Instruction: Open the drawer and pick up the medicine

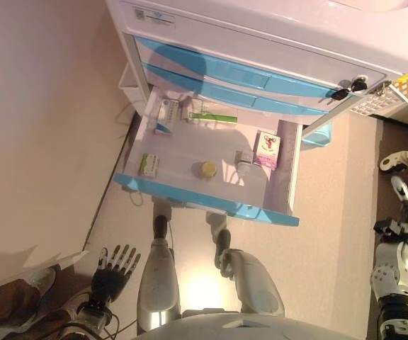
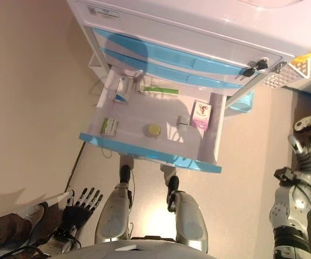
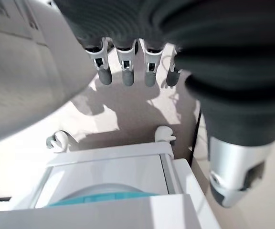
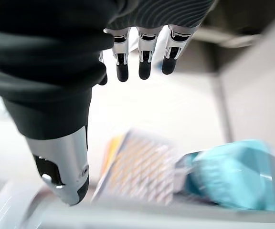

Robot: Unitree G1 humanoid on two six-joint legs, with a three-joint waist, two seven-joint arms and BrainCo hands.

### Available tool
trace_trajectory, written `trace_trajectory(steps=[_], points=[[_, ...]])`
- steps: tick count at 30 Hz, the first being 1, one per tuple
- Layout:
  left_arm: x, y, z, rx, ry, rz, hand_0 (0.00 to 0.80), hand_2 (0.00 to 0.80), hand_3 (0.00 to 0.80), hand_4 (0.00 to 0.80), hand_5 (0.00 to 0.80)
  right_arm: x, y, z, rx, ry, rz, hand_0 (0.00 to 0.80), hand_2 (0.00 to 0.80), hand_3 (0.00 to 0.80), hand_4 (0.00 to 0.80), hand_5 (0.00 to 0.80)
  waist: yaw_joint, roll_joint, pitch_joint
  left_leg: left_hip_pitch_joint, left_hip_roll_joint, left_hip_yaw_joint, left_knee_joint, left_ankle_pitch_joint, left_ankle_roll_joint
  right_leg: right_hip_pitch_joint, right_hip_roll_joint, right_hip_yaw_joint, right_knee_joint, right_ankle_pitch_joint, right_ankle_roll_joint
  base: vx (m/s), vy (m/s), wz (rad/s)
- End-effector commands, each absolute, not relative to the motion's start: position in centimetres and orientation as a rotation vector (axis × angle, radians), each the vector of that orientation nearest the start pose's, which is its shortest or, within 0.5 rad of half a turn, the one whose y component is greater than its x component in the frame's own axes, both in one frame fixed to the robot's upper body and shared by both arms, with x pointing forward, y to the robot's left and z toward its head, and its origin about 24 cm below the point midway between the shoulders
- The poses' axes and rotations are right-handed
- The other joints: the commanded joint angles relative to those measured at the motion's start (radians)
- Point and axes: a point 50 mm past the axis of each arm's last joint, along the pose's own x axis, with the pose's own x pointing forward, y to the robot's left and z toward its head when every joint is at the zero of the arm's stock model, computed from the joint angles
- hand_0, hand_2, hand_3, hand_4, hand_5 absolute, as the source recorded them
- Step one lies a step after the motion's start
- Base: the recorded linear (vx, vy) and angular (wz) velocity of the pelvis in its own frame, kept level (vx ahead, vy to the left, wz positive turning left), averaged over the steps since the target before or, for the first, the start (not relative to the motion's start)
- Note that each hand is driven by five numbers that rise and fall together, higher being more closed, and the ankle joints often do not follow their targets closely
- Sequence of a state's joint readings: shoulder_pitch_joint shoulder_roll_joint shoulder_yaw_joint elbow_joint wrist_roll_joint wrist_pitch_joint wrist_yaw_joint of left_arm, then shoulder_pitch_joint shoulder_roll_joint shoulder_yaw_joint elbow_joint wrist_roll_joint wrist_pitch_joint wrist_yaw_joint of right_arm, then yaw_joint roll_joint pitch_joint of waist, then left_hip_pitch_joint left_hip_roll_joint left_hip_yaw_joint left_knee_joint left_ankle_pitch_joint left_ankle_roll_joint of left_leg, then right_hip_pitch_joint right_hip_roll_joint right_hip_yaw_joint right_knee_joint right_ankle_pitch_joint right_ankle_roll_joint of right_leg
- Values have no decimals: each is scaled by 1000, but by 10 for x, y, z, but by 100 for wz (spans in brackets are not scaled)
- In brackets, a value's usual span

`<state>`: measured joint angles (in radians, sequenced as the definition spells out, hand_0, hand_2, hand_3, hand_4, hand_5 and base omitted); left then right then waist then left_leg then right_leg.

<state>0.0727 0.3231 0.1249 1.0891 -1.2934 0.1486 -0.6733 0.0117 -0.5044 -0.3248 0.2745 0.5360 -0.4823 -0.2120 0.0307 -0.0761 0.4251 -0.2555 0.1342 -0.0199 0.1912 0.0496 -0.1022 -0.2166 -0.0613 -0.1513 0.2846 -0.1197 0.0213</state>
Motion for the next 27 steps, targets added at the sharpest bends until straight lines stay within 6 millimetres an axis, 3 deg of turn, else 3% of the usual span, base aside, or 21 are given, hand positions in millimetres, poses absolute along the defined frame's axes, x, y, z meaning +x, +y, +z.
trace_trajectory(steps=[1, 7, 13, 22, 27], points=[[91, 267, -130, -1151, 515, 342, 0, 0, 0, 0, 0, 212, -337, 154, -273, -628, -558, 0, 0, 0, 0, 0, -11, -13, -32, 1, -55, 14, 17, -97, 56, 20, -49, -12, -102, 101, 93, 7, 32, 0], [89, 263, -131, -1143, 526, 343, 0, 0, 0, 0, 0, 219, -302, 199, -461, -769, -350, 0, 0, 0, 0, 0, 10, -20, -44, 10, -60, 14, 3, -103, 54, 47, -57, -19, -131, 102, 98, 13, 12, 5], [95, 258, -131, -1129, 532, 325, 0, 0, 0, 0, 0, 227, -265, 228, -659, -861, -164, 0, 0, 0, 0, 0, 35, -18, -47, 13, -63, 8, -9, -100, 49, 64, -62, -32, -144, 100, 97, -3, 12, 8], [99, 258, -130, -1139, 521, 318, 0, 0, 0, 0, 0, 231, -221, 245, -893, -961, 29, 0, 0, 0, 0, 0, 62, -11, -35, -3, -70, -10, -6, -94, 47, 64, -67, -50, -134, 90, 90, -10, 15, 10], [101, 259, -129, -1133, 520, 308, 0, 0, 0, 0, 0, 236, -205, 243, -973, -947, 115, 0, 0, 0, 0, 0, 79, -13, -17, -17, -76, -23, 8, -95, 50, 57, -67, -61, -118, 83, 83, -17, -11, 9]])
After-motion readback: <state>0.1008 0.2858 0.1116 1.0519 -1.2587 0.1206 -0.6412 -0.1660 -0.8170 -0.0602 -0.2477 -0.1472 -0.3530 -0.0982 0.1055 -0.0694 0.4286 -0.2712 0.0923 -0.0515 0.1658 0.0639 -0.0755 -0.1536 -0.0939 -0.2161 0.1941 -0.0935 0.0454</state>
